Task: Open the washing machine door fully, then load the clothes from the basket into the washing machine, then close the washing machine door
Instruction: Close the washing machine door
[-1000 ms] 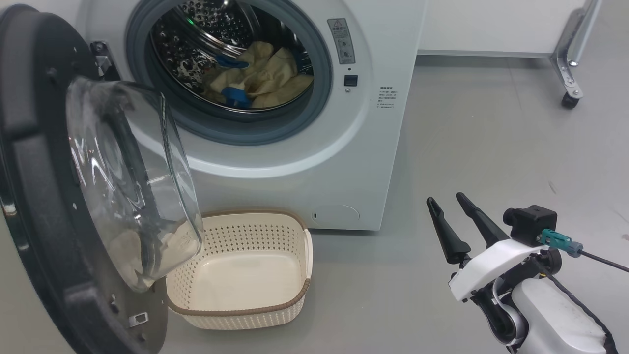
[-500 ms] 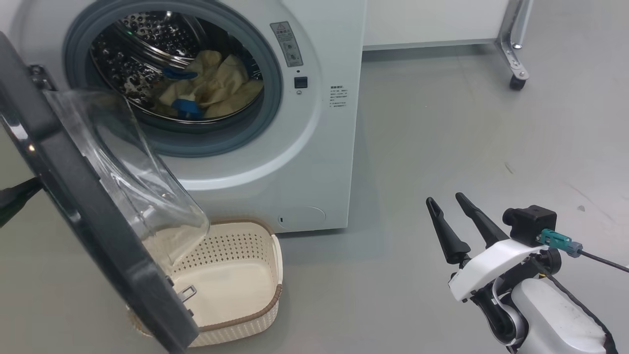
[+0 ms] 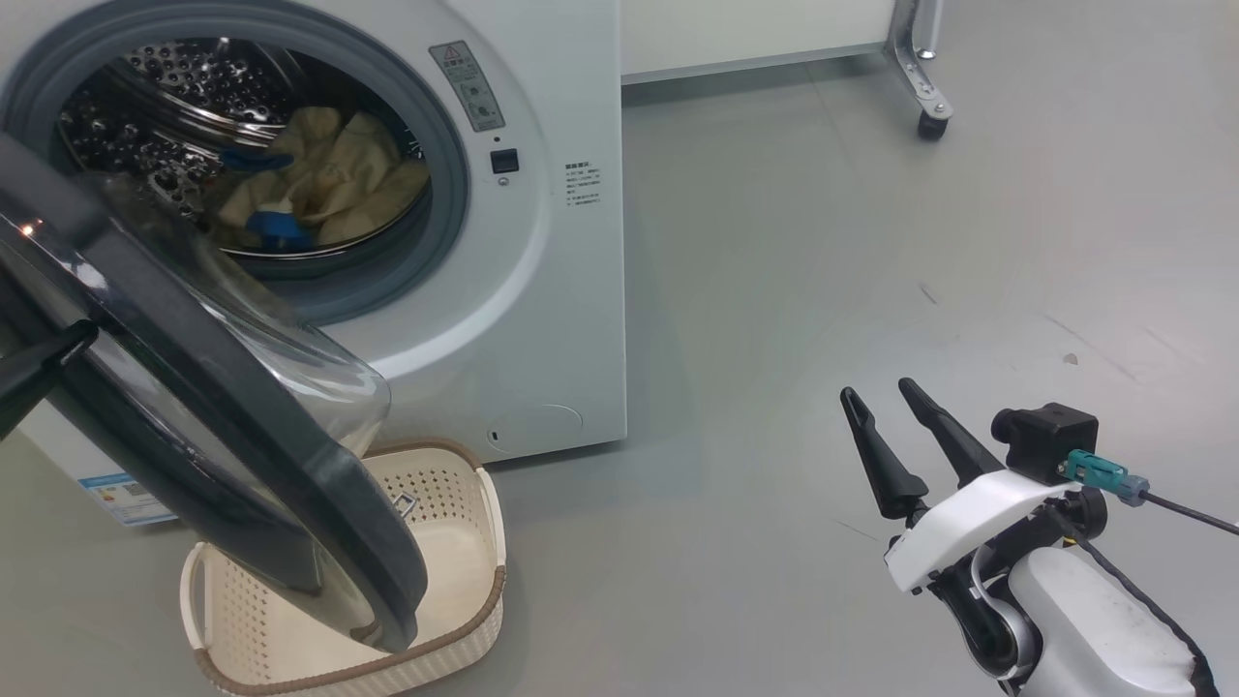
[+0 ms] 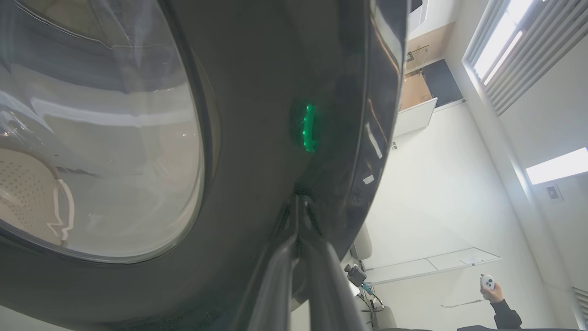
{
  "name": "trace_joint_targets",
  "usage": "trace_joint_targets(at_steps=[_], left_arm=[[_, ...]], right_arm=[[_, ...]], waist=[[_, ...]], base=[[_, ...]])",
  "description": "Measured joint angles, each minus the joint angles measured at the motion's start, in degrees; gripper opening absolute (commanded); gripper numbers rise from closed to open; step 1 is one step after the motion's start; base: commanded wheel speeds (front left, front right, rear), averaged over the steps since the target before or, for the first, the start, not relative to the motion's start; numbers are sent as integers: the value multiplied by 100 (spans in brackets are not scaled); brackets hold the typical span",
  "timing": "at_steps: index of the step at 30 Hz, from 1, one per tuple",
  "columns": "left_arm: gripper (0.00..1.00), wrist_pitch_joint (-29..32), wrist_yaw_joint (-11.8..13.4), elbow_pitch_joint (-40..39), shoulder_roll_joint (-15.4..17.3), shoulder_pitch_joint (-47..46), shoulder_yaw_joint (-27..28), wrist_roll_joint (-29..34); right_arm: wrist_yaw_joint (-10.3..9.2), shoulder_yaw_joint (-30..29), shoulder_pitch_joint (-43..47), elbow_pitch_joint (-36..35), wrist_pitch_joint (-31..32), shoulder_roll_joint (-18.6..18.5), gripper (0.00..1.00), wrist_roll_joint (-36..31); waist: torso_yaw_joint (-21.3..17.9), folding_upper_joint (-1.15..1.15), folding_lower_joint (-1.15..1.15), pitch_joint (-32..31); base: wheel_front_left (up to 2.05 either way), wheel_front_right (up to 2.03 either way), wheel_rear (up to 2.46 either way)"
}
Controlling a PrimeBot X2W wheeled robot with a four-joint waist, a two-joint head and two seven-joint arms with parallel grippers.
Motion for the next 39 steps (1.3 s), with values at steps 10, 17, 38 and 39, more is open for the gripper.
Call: trace_joint_targets(at_steps=[10,17,38,39], left_arm=[[0,-232,44,-290,-136,8,-15,75],[0,-338,45,-309,-260,-10,-66,116],[0,-481,-14,-222,-430,-204,-292,175],[0,-481,-14,-222,-430,-204,-292,175]], right_arm=[[0,-10,-5,-37,0,4,100,0],[0,-60,-12,-49,0,15,100,-1],[0,-350,-2,-52,0,9,100,-2],[0,-350,-2,-52,0,9,100,-2]], waist=[[-387,0,0,129],[-606,0,0,252],[-479,0,0,250],[-479,0,0,250]], base=[[0,0,0],[0,0,0],[0,0,0],[0,0,0]])
